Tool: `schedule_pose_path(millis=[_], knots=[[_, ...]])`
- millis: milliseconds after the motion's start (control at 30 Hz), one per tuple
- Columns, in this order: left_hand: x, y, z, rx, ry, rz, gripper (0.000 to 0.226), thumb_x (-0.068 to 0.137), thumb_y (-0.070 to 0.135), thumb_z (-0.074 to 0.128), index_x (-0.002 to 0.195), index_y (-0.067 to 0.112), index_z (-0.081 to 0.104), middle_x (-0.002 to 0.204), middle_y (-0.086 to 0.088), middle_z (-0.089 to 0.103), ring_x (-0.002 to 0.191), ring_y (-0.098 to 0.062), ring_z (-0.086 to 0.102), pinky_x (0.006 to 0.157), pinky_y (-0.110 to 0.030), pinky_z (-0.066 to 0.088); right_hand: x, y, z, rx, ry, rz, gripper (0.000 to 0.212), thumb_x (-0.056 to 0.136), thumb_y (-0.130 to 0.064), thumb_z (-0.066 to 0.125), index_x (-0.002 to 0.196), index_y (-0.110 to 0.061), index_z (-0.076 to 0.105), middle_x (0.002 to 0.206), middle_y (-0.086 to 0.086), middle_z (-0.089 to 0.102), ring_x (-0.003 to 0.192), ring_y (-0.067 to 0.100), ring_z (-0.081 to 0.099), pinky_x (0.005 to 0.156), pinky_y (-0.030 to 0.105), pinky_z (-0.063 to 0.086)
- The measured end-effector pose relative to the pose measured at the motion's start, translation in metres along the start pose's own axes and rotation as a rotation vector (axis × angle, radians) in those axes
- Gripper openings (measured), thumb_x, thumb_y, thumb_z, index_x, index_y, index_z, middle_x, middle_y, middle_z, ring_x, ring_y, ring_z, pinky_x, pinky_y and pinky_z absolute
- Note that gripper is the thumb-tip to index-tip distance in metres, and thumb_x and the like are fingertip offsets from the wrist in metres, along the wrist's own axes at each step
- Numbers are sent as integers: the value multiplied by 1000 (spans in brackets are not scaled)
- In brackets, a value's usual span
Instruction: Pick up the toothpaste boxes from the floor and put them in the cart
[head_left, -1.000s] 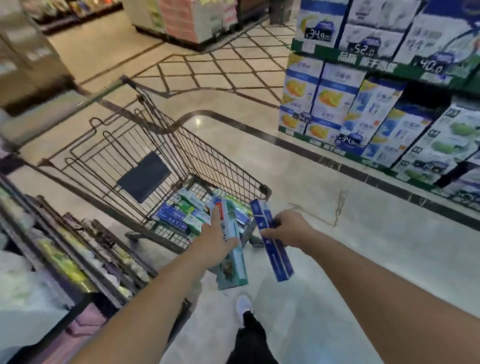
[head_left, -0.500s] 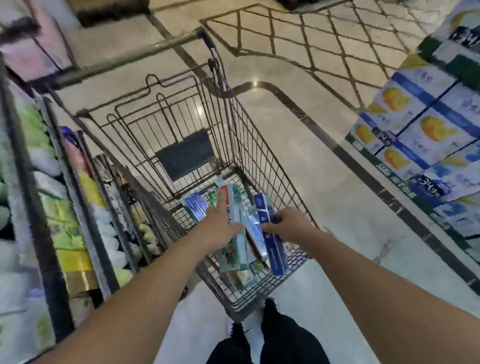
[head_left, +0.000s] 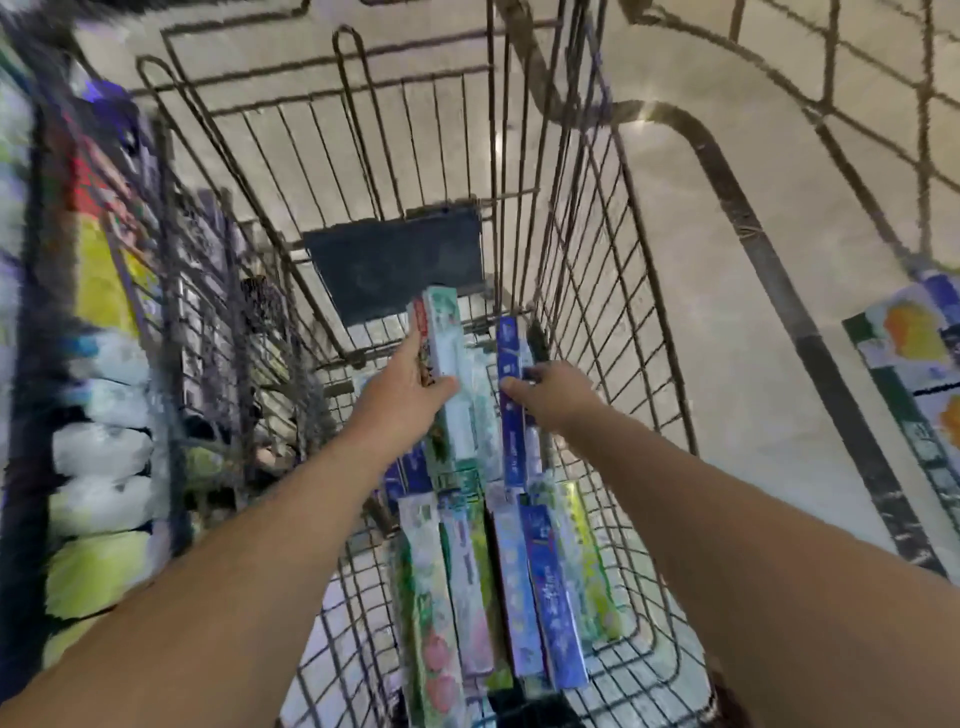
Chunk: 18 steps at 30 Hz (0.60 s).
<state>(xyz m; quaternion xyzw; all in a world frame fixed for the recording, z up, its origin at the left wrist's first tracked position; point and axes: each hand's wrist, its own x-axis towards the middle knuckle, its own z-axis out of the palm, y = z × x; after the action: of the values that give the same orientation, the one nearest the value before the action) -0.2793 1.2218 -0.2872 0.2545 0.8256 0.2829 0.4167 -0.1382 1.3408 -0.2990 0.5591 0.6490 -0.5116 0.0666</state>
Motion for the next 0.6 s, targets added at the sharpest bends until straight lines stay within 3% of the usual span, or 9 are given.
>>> schedule_pose_path(millis=[33, 133, 200, 300, 400, 467, 600], knots=[[14, -4, 8, -7, 14, -4, 71, 91, 36, 64, 150, 43, 25, 119, 2, 64, 96, -20, 63, 84, -34, 52, 15, 1, 5, 16, 3, 2, 41, 90, -34, 68, 110, 2, 64, 101, 18, 71, 89, 32, 70, 83, 49, 57], [46, -17, 29, -34, 12, -33, 65, 93, 29, 64, 150, 33, 33, 128, 1, 61, 108, -24, 63, 96, -42, 51, 56, 10, 22, 25, -22, 6, 32, 90, -30, 67, 99, 2, 67, 94, 16, 72, 85, 31, 72, 80, 48, 59], [61, -33, 42, -72, -8, -69, 62, 93, 28, 64, 148, 33, 35, 130, 0, 62, 109, -25, 63, 96, -45, 51, 75, 15, 34, -4, -29, 11, 33, 90, -32, 67, 95, 0, 68, 92, 15, 72, 83, 29, 72, 78, 46, 60], [68, -56, 61, -71, -23, -147, 58, 96, 26, 60, 148, 30, 36, 128, 2, 60, 107, -22, 60, 96, -36, 50, 94, 26, 57, -24, -4, 15, 33, 87, -33, 71, 85, 0, 69, 89, 18, 72, 83, 33, 71, 77, 50, 59], [68, -66, 75, 92, -48, -174, 41, 97, 22, 56, 137, 18, 52, 121, -5, 63, 99, -25, 61, 80, -32, 50, 97, 35, 74, -126, 8, 17, 39, 87, -34, 69, 84, 4, 71, 83, 20, 71, 82, 35, 69, 77, 49, 58], [69, -69, 79, 256, -24, -172, 26, 94, 11, 55, 118, 8, 63, 111, -15, 66, 94, -33, 63, 70, -35, 50, 95, 38, 79, -193, 9, -1, 40, 88, -36, 69, 82, 4, 71, 79, 19, 71, 79, 34, 69, 74, 45, 58], [68, -70, 75, 375, -22, -155, 14, 88, 5, 56, 100, 4, 63, 101, -16, 63, 86, -33, 62, 64, -35, 50, 87, 42, 84, -304, 20, -6, 35, 89, -38, 67, 91, -3, 72, 75, 9, 67, 69, 22, 62, 52, 27, 43]])
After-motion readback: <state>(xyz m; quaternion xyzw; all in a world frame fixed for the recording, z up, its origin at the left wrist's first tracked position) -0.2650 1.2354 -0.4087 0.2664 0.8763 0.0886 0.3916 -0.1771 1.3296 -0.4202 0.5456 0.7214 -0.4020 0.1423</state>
